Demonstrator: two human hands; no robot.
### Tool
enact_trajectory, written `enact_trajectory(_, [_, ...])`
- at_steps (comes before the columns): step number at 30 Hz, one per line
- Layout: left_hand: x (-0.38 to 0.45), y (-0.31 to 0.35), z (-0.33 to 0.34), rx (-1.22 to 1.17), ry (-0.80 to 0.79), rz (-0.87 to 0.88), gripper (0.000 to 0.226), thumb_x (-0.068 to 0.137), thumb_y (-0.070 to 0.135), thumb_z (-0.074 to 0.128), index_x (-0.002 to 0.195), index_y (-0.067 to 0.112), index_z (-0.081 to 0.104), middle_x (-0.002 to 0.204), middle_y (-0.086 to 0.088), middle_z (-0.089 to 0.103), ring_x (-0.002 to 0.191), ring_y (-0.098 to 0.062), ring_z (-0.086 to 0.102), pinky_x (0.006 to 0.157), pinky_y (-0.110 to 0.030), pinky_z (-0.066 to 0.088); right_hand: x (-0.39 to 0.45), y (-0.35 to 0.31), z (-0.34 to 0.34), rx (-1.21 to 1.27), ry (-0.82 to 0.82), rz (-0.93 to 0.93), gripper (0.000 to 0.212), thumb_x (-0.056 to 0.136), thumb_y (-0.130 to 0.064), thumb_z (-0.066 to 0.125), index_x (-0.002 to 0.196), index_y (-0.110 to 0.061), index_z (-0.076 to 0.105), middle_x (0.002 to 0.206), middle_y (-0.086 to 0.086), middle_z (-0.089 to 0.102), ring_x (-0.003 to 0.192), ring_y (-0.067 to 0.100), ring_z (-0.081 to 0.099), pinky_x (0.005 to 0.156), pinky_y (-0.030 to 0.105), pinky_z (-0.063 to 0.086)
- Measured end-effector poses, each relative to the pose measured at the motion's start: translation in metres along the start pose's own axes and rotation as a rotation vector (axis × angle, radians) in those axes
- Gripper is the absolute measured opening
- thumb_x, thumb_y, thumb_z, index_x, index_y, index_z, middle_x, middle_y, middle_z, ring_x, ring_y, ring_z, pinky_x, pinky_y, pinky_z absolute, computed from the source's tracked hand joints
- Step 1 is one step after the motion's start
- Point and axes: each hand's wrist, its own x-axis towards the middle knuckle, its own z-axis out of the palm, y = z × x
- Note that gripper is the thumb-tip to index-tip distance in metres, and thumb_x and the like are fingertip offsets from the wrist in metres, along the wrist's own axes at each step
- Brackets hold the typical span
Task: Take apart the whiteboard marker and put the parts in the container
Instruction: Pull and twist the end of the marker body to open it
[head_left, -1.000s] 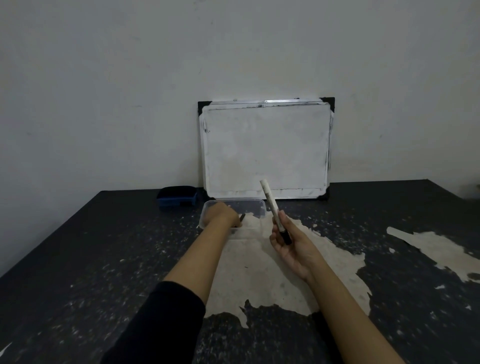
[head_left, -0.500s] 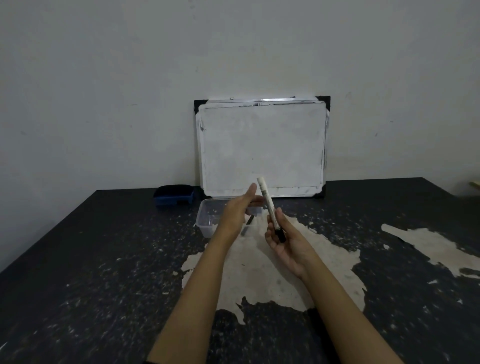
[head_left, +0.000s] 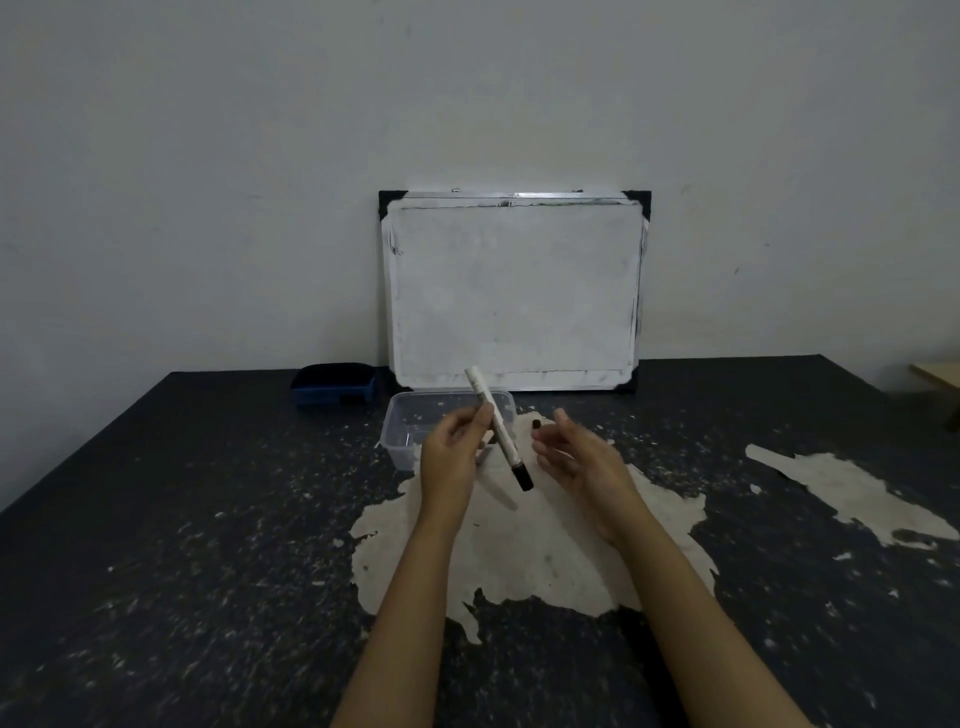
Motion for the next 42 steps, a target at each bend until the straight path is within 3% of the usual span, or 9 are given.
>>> enact_trajectory(3, [0.000,-0.006,-0.004,0.048,-0.003,0.011,0.027,0.091,0.027,0.064,0.101,0.003,0.071,0.081,0.004,0.069,0.061,0.013,0.060,0.053,-0.004,0.044,0.005,-0.004,-0.007,-0.241,0.113,-0.109,0.028,0.091,-0.039,0.068,0.098,-0.012,0.074,0.092,0.002,0.077,0.084,0.013,0.074,0.066,0.023,0.058])
enact_trajectory(7, [-0.002,-0.013,-0.005,0.083,0.009,-0.010,0.029,0.091,0.033,0.064,0.102,0.008,0.072,0.091,-0.001,0.071,0.076,0.002,0.063,0.066,-0.009,0.048,0.022,0.004,-0.015,-0.706,0.251,-0.224,0.017,0.088,-0.033,0.073,0.094,-0.017,0.073,0.091,-0.001,0.071,0.092,0.021,0.068,0.079,0.042,0.060])
enact_trajectory(10, [-0.002,-0.015,-0.002,0.110,-0.021,-0.017,0.028,0.089,0.035,0.066,0.101,0.011,0.071,0.100,-0.005,0.072,0.092,-0.015,0.065,0.082,-0.026,0.053,0.034,0.007,-0.014,-1.015,0.305,-0.235,0.027,0.079,-0.045,0.077,0.091,-0.022,0.074,0.089,-0.006,0.071,0.101,0.019,0.061,0.079,0.038,0.055])
enact_trajectory(15, [-0.002,-0.021,-0.002,0.126,-0.008,-0.007,0.021,0.088,0.033,0.067,0.098,0.015,0.072,0.095,-0.002,0.072,0.090,-0.014,0.065,0.078,-0.022,0.051,0.045,0.010,-0.008,-1.279,0.386,-0.137,0.036,0.069,-0.060,0.079,0.080,-0.026,0.072,0.085,-0.004,0.069,0.118,0.028,0.049,0.076,0.035,0.044])
enact_trajectory(21, [-0.005,-0.022,0.000,0.180,-0.031,-0.003,0.024,0.088,0.040,0.066,0.097,0.019,0.071,0.093,0.006,0.070,0.086,-0.001,0.063,0.069,-0.011,0.049,0.040,0.010,-0.006,-1.207,0.415,-0.110,0.022,0.075,-0.047,0.078,0.082,-0.026,0.076,0.099,0.000,0.076,0.120,0.029,0.054,0.086,0.037,0.051])
enact_trajectory(25, [-0.006,-0.023,-0.001,0.210,-0.060,0.035,0.023,0.089,0.039,0.065,0.095,0.017,0.071,0.090,0.002,0.070,0.084,-0.006,0.064,0.068,-0.011,0.049,0.032,-0.002,-0.016,-0.866,0.356,-0.171,0.022,0.079,-0.038,0.079,0.089,-0.019,0.076,0.089,-0.001,0.075,0.086,0.021,0.071,0.078,0.044,0.061])
enact_trajectory(29, [-0.006,-0.023,-0.001,0.212,-0.076,0.054,0.022,0.089,0.039,0.065,0.092,0.018,0.071,0.088,0.000,0.070,0.082,-0.008,0.064,0.068,-0.013,0.050,0.025,-0.024,-0.019,-0.443,0.298,-0.151,0.019,0.081,-0.028,0.081,0.091,-0.012,0.076,0.086,0.003,0.076,0.078,0.012,0.072,0.060,0.020,0.055])
enact_trajectory(37, [-0.009,-0.020,0.001,0.234,-0.097,0.111,0.015,0.086,0.038,0.069,0.094,0.025,0.072,0.089,0.009,0.069,0.082,0.006,0.060,0.067,-0.007,0.048,0.017,-0.048,-0.020,-0.122,0.156,-0.141,0.017,0.082,-0.021,0.079,0.099,-0.017,0.076,0.083,-0.001,0.071,0.057,0.007,0.053,0.043,0.017,0.040])
enact_trajectory(42, [-0.012,-0.014,0.000,0.240,-0.070,0.139,0.004,0.086,0.035,0.070,0.089,0.036,0.070,0.087,0.016,0.069,0.082,0.008,0.061,0.069,-0.007,0.049,0.017,-0.059,-0.021,-0.187,0.093,-0.162,0.015,0.083,-0.021,0.078,0.098,-0.017,0.076,0.087,0.001,0.069,0.051,0.006,0.046,0.044,0.020,0.038])
